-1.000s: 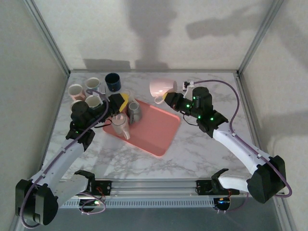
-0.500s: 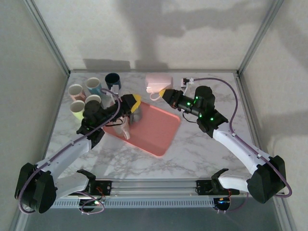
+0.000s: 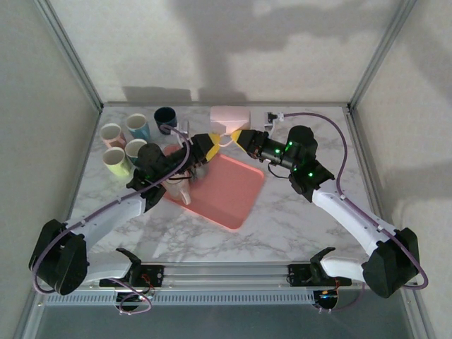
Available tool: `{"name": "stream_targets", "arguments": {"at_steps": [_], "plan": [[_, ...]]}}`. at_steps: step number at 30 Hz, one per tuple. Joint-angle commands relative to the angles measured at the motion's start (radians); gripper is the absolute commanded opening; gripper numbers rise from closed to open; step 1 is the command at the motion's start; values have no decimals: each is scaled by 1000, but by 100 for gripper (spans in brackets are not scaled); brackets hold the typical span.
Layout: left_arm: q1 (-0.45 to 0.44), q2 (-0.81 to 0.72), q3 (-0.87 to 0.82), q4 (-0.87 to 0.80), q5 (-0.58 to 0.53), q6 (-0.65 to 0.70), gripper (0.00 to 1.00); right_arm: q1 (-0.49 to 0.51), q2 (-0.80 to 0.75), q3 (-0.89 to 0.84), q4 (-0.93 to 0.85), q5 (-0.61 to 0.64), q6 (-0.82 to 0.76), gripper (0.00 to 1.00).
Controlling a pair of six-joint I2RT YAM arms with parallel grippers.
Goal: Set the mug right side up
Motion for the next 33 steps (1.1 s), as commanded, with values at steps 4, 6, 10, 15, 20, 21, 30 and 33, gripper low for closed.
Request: {"name": "stream_targets", "arguments": {"at_steps": [4, 6, 10, 15, 20, 21, 30, 33], "plan": [[-29, 39, 58, 96, -25, -14, 48, -6, -8, 29, 133, -44, 7, 0], [-29, 50, 59, 114, -25, -26, 45, -7, -8, 31, 135, -47, 11, 0], [-36, 67, 67, 124, -25, -32, 40, -7, -13, 31, 137, -52, 17, 0], [-40, 70, 75, 128, -29, -31, 36, -7, -18, 23, 139, -56, 24, 0], [-44, 75, 81, 128, -27, -30, 30, -7, -18, 19, 133, -53, 25, 0], [-44, 75, 81, 128, -26, -28, 26, -7, -17, 19, 131, -51, 25, 0], [-51, 73, 77, 146, -14, -10, 0, -6, -22, 19, 98, -31, 17, 1], [-52, 68, 77, 162, -16, 0, 0, -7, -27, 14, 86, -18, 15, 17]]}}
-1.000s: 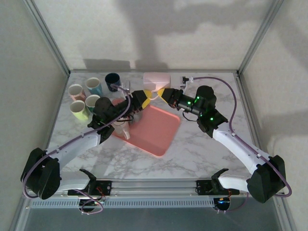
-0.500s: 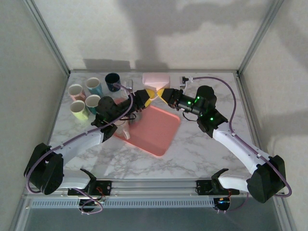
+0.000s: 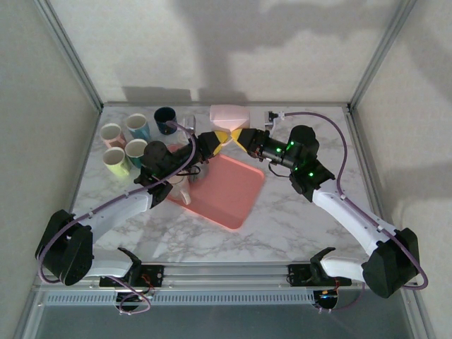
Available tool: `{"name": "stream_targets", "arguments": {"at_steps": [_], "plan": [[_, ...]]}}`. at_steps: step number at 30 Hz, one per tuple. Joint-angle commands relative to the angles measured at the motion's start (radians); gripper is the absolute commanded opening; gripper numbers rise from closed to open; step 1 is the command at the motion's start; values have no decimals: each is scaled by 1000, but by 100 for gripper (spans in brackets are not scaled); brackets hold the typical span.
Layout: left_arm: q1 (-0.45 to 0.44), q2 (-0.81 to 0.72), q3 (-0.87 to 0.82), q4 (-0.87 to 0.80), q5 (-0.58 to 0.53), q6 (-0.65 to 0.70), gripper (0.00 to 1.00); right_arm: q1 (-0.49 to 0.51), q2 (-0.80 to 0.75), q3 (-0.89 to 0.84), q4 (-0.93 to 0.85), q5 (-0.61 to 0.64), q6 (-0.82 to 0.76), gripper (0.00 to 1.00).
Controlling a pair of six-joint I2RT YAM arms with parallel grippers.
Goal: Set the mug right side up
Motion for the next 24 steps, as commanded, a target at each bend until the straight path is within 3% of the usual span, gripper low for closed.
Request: {"name": "stream_targets", "arguments": {"at_steps": [1, 4, 8, 17, 24], "plan": [[-13, -3, 29, 86, 8, 23, 0, -2, -30, 8, 43, 16, -34, 26], [-13, -11, 31, 83, -4, 38, 0, -2, -52, 3, -26, 56, -70, 48], [-13, -30, 35, 47, -32, 63, 0, -2, -101, 30, -251, 126, -203, 61], [-13, -113, 78, -239, -80, 278, 0, -4, -240, 73, -715, 376, -564, 63], [-13, -124, 196, -586, -144, 508, 0, -4, -306, 75, -819, 474, -753, 63]]}}
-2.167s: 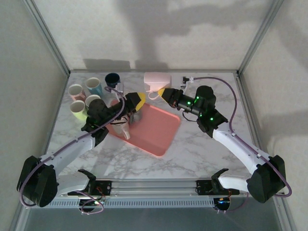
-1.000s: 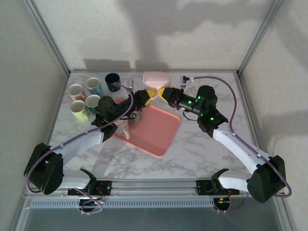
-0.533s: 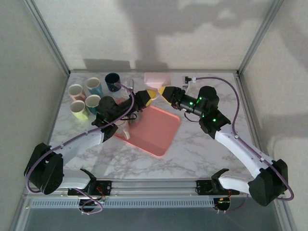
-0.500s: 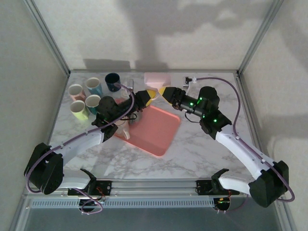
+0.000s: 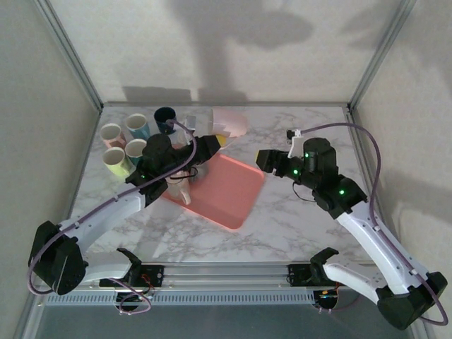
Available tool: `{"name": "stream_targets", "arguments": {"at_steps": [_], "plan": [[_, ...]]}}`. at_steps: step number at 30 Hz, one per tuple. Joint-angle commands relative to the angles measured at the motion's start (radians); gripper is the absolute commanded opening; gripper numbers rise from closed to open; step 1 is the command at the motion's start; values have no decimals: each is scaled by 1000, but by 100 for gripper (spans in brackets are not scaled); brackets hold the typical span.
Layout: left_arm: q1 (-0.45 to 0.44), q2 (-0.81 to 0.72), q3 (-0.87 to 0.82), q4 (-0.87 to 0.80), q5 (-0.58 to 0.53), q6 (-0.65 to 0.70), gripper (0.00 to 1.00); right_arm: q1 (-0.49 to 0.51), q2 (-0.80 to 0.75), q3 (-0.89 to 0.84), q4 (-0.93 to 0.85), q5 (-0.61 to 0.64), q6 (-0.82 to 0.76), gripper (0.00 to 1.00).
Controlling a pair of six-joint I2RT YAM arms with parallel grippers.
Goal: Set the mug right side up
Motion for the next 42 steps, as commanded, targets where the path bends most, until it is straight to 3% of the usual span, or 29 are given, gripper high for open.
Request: {"name": "stream_targets", "arguments": {"at_steps": [1, 6, 11, 20, 22, 35, 42], "plan": [[-7, -43, 114, -177, -66, 200, 0, -5, -42, 12, -74, 79, -156, 63], [-5, -47, 209, -419, -172, 342, 0, -4, -40, 7, -84, 79, -224, 63], [-5, -80, 248, -579, -364, 406, 0, -4, -1, 24, -124, 85, -255, 63], [-4, -133, 279, -851, -787, 301, 0, -4, 91, 70, -168, 88, -292, 63], [6, -137, 285, -904, -838, 276, 0, -4, 111, 81, -169, 79, -294, 63], [115, -86, 290, -1187, -861, 169, 0, -4, 178, 116, -197, 46, -309, 63], [278, -115, 166, -1214, -795, 141, 0, -4, 184, 115, -208, 34, -320, 63]]}}
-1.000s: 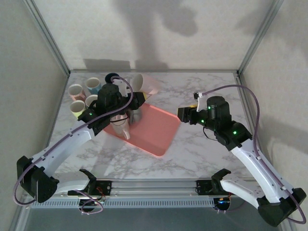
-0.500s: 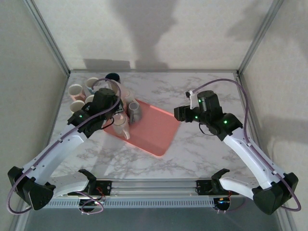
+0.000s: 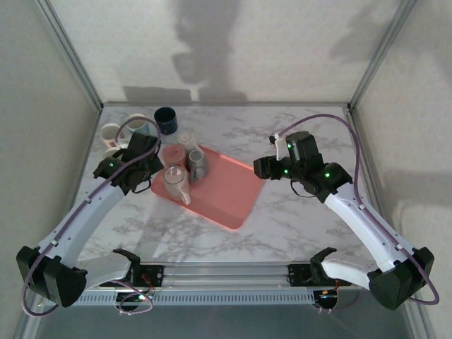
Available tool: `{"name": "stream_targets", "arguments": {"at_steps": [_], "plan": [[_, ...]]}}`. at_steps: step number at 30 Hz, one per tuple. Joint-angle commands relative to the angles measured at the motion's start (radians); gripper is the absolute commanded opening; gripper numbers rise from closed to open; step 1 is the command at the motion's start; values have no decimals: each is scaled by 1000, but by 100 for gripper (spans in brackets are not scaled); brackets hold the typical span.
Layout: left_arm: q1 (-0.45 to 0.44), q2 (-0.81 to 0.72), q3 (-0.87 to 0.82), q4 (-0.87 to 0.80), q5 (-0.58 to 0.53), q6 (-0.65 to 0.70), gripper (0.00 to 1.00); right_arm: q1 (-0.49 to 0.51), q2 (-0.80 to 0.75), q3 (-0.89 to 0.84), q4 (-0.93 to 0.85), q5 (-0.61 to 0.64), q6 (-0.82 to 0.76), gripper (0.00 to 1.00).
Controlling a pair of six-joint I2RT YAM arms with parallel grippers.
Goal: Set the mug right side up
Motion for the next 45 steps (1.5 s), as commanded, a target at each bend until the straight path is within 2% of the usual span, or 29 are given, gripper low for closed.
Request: {"name": "stream_targets", "arguments": {"at_steps": [1, 7, 13, 35, 38, 41, 45], "plan": [[78, -30, -47, -18, 6, -28, 0, -4, 9, 32, -14, -19, -26, 63], [143, 24, -104, 2, 29, 8, 0, -4, 23, 33, -18, -26, -36, 64], [156, 56, -175, 56, 65, 11, 0, -4, 47, 41, -20, -34, -41, 64], [173, 130, -323, 174, 32, 4, 0, -4, 83, 41, -27, -51, -69, 64], [172, 132, -338, 185, 43, 4, 6, -4, 84, 39, -27, -56, -69, 64], [173, 126, -338, 180, 53, 5, 35, -4, 85, 38, -27, -56, -70, 64], [172, 85, -311, 154, 55, 19, 46, -4, 90, 41, -27, -62, -70, 64]]}}
